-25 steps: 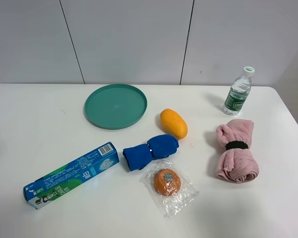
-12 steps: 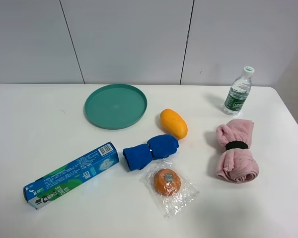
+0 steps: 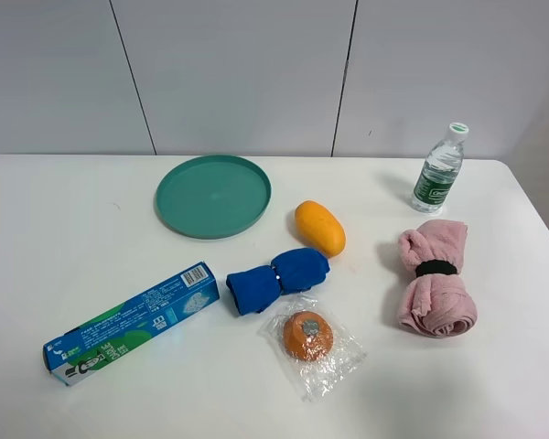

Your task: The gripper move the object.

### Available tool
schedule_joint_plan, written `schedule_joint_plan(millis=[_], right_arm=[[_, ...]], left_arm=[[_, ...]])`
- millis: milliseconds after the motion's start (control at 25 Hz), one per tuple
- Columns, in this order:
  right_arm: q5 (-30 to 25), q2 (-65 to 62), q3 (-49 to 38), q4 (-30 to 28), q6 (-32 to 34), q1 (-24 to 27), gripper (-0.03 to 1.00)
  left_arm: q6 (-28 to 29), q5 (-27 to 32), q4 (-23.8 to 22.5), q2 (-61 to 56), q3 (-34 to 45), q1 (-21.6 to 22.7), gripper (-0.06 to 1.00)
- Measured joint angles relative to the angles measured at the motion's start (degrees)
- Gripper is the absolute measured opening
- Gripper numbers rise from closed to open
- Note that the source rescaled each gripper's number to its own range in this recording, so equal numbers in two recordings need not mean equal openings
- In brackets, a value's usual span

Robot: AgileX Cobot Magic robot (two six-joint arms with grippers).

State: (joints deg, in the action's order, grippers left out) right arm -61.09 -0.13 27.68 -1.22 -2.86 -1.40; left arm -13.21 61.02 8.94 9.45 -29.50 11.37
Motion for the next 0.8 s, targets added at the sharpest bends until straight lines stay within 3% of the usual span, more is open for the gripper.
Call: schedule_joint_plan(millis=[800], right_arm=[[0.00,0.00,0.00,0.00,0.00,0.00,1.00]], left_arm=[[0.50,0.08,-0.37,-9.69,0.05,-0.18,0.99]])
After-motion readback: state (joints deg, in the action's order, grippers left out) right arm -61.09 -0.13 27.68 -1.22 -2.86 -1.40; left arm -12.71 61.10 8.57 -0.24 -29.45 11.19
